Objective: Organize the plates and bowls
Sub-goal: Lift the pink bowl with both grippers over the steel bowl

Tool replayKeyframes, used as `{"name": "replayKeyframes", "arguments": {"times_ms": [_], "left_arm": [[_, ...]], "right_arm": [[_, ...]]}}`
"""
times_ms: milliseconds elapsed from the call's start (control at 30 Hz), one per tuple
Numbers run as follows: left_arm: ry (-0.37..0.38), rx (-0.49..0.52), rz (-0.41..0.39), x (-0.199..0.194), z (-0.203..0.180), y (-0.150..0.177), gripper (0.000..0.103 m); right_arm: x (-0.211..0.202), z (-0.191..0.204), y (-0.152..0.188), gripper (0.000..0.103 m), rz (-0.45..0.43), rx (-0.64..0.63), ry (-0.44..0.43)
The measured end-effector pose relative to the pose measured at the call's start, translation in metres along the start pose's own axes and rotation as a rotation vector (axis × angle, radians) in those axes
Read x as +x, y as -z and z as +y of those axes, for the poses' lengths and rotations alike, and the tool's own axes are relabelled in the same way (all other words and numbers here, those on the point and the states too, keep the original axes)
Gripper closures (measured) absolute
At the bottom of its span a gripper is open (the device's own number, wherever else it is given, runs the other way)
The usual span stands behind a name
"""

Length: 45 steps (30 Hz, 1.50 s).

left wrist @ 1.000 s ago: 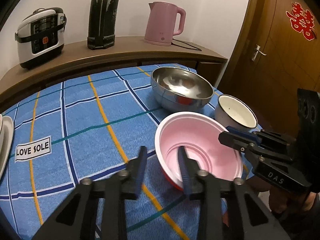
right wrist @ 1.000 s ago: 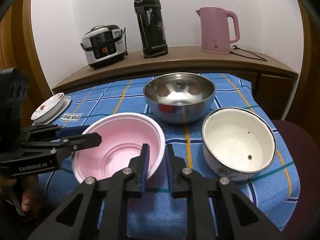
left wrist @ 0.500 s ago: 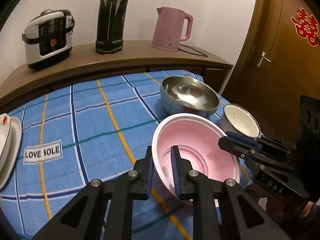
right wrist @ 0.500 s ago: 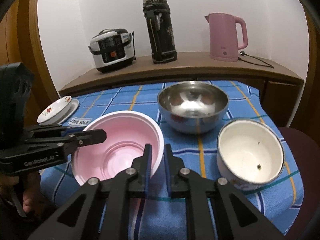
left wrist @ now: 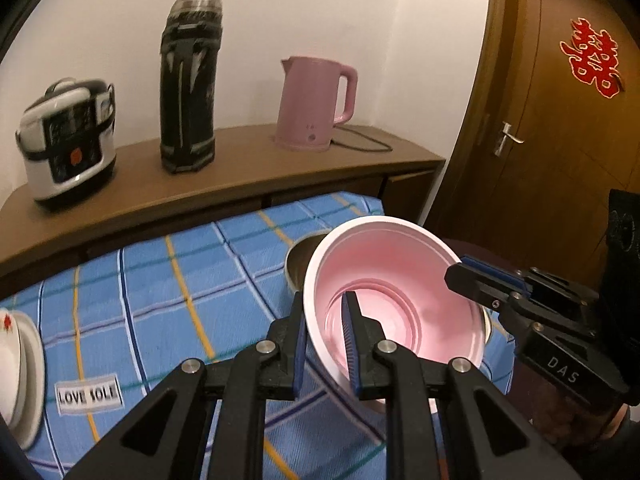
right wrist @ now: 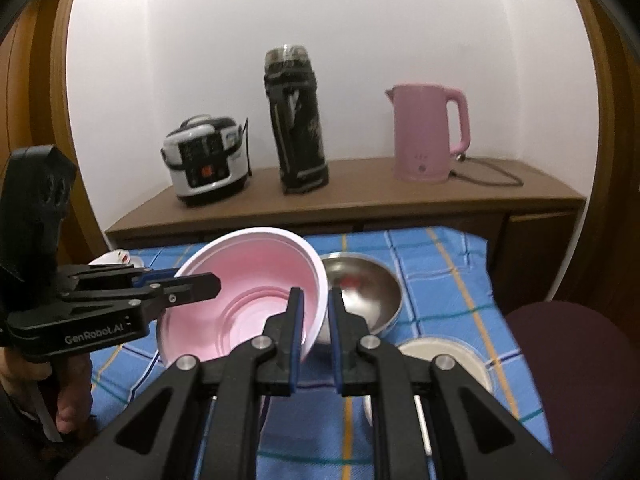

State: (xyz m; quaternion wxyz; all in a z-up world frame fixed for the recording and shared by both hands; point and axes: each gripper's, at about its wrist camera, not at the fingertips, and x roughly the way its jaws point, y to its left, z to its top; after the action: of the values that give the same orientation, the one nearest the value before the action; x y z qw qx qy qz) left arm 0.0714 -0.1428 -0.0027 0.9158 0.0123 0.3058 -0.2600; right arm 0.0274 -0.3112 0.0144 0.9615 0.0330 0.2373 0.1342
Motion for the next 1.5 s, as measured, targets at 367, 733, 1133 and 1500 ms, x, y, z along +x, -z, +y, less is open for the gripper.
{"name": "replayKeyframes", "arguments": {"times_ms": [367,733,1133,1500], "left_arm": [[0.042,0.024,-0.003,0.021,-0.005,-0.044,0.084],[0.095,0.02,0.048,0.05,-0.003,-0.064,0.084],[0.131,-0.026,0.114,0.074,0.013,-0.066,0.084],[0.123,-0.025,0.134,0.076,0.014,-0.066,0.084]], "right_arm": [[0.009,-0.022,-0.031,0.091,-0.032,0.025,0.065],[0.03,-0.042,-0.039,0.091,0.01,0.064,0.121],[0.052,-0.042,-0.04,0.091,0.069,0.07,0.151],[0.061,-0.039,-0.037,0.091,0.102,0.066,0.17]]}}
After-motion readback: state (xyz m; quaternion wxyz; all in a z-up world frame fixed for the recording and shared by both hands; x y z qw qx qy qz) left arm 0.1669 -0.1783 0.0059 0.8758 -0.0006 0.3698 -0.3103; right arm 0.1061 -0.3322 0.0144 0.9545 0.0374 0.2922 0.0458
